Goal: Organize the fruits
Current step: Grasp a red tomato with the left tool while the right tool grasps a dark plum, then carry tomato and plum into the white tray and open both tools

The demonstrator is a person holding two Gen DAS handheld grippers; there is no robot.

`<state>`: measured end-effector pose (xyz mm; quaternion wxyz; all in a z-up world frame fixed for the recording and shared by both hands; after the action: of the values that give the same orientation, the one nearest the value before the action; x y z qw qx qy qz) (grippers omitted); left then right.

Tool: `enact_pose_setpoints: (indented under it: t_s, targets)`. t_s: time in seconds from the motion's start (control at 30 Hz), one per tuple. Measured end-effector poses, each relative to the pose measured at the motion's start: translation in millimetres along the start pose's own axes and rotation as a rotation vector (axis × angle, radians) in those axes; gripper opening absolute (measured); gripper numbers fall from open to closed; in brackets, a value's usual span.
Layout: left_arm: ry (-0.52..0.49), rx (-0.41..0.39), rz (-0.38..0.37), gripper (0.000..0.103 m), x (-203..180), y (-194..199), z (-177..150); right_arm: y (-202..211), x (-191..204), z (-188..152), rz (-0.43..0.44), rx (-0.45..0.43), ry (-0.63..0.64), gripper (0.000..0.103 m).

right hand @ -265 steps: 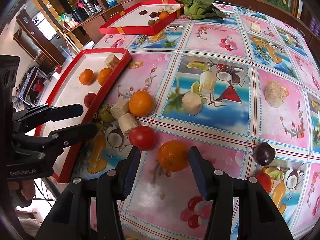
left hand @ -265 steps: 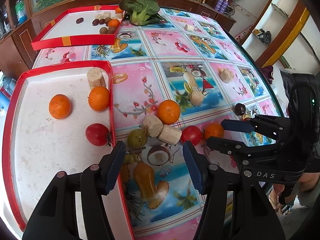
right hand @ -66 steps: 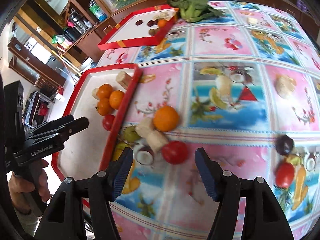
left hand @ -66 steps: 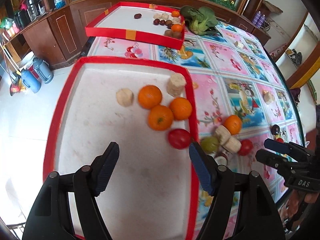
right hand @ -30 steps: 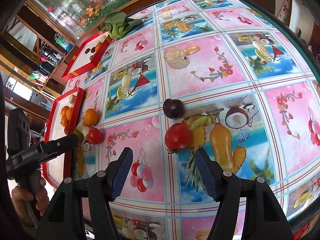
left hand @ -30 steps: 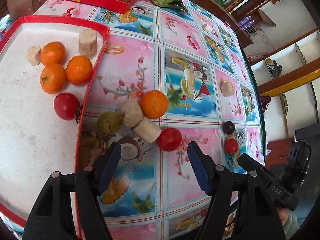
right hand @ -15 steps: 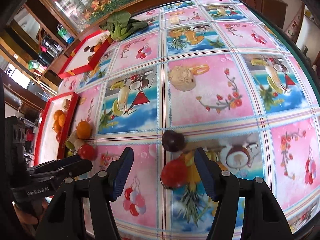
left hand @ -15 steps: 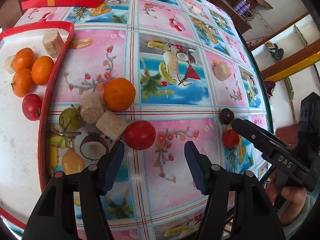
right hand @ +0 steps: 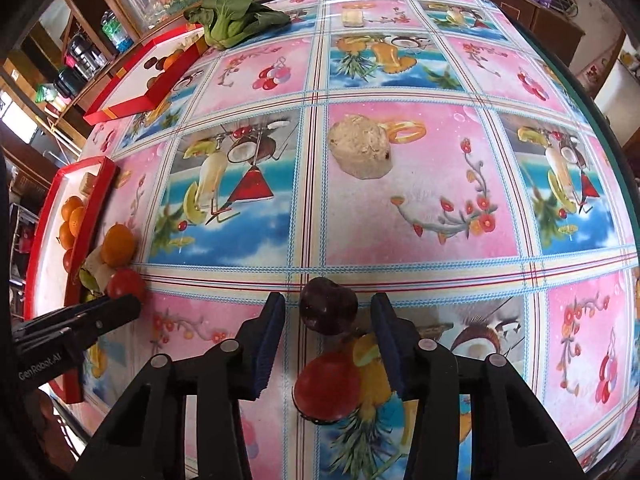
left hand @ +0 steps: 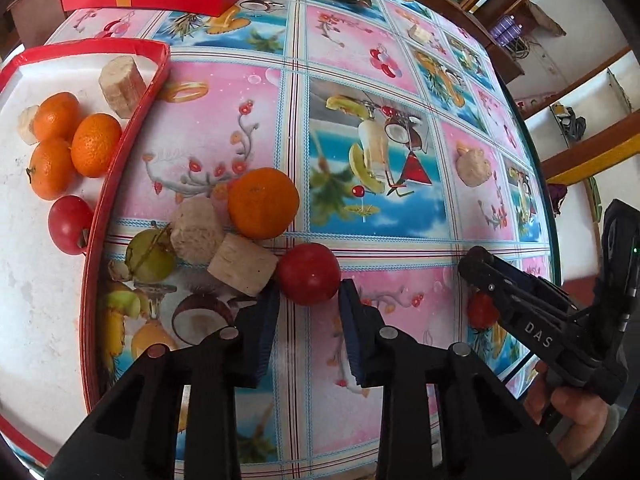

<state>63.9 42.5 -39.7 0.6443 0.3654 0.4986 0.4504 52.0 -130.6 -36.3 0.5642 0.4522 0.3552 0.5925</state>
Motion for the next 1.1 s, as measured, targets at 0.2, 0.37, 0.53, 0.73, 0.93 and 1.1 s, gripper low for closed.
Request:
enact_pose_setpoints:
  t_s: [0.2, 0.37, 0.53, 0.73, 0.93, 1.1]
  targets:
    - [-0.04, 0.024, -0.044, 0.027, -1.2, 3.1, -12.8, 0.7, 3.6, 0.0, 0.005, -0.008, 0.032, 0.029]
    - [-0.109, 0.061, -0.07, 0.027, -0.3, 10.7, -40.6, 10.4, 16.4, -1.7, 0.054, -0.023, 0.059, 0.029]
    - [-0.164, 0.063, -0.045, 0.027, 5.5, 18.9, -57.3, 19.1, 39.9, -7.8, 0.124, -0.027, 0.091, 0.029]
    - [-0.181, 0.052, -0.011, 0.037, 7.8, 20.2, -60.8, 17.6, 67.4, -21.7, 0.16, 0.001, 0.151, 0.028]
    - [-0.208, 0.037, 0.031, 0.041, 7.3, 19.6, -56.9, 16.9, 81.9, -28.7, 0.17, 0.01, 0.196, 0.028]
    - [-0.23, 0.024, 0.057, 0.031, 5.4, 16.1, -51.1, 17.7, 81.9, -28.5, 0.164, 0.008, 0.196, 0.028]
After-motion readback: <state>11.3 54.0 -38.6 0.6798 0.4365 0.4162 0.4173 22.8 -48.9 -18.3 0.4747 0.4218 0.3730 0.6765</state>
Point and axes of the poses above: each gripper's, at about its wrist camera, not at the fingertips, and y roughly against the way its jaws point, x to its left, z to its top, the point moved 6 cm from there along -y, roughly the way its jaws point, and after that the axes turned 1 degree about z, right-handed, at the moved point
